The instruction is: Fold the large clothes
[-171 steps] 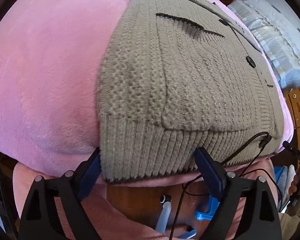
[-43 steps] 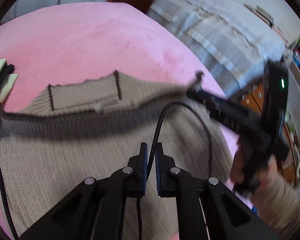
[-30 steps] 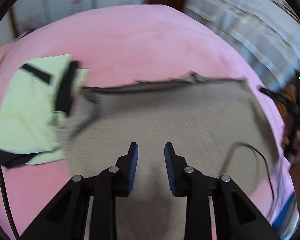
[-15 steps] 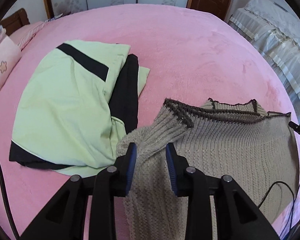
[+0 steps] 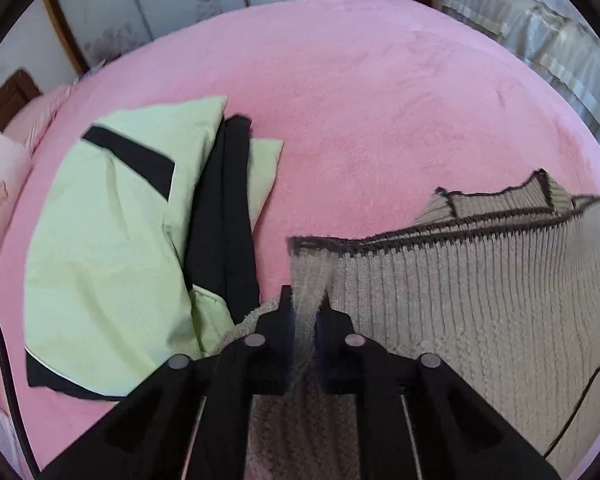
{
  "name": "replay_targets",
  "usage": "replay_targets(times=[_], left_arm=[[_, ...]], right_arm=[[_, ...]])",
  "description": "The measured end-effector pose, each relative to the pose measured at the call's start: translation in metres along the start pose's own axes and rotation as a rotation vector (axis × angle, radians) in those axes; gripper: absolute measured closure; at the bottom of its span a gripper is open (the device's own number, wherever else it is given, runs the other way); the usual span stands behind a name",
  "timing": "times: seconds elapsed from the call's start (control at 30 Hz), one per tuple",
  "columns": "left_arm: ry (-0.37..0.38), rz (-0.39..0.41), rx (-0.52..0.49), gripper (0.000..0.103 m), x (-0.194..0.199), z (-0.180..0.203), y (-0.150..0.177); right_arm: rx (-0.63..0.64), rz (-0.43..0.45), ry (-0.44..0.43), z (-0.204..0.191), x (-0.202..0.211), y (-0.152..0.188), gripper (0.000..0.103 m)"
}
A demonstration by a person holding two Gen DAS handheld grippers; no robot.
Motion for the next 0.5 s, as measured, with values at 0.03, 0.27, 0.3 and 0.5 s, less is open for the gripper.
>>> replay_targets(times=[0.03,0.27,0.3,0.5], left_arm=[[0.001,0.000,0.011,0.097,-0.002,0.000,0.001],[-0.046,0.080,0.049,0.098,0.009,-0.007,0.004],[-0.043,0.086,0.058,0.098,0.010,-0.008,0.004],[-0.081,0.133,0.098,0.098,0.017,-0.010,-0.002]], right_arm=[[-0.003,0.003,-0.013,-0.001,-0.002,-0.001,0.062],[0.040,0.038,0.050,-0.005,-0.004,-0.001,0.094],[0.035,0.045,0.048,-0.005,-0.002,0.000,0.094],[0.024,0.125,0.085,-0.003,0.011,-0.004,0.095]])
Point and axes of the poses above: each gripper's, at about its wrist camera, not at the fingertips, and x roughly against the way its jaws point, z to its right, y to its underside, the point moved 5 cm from there along -x, roughly the way its jaws point
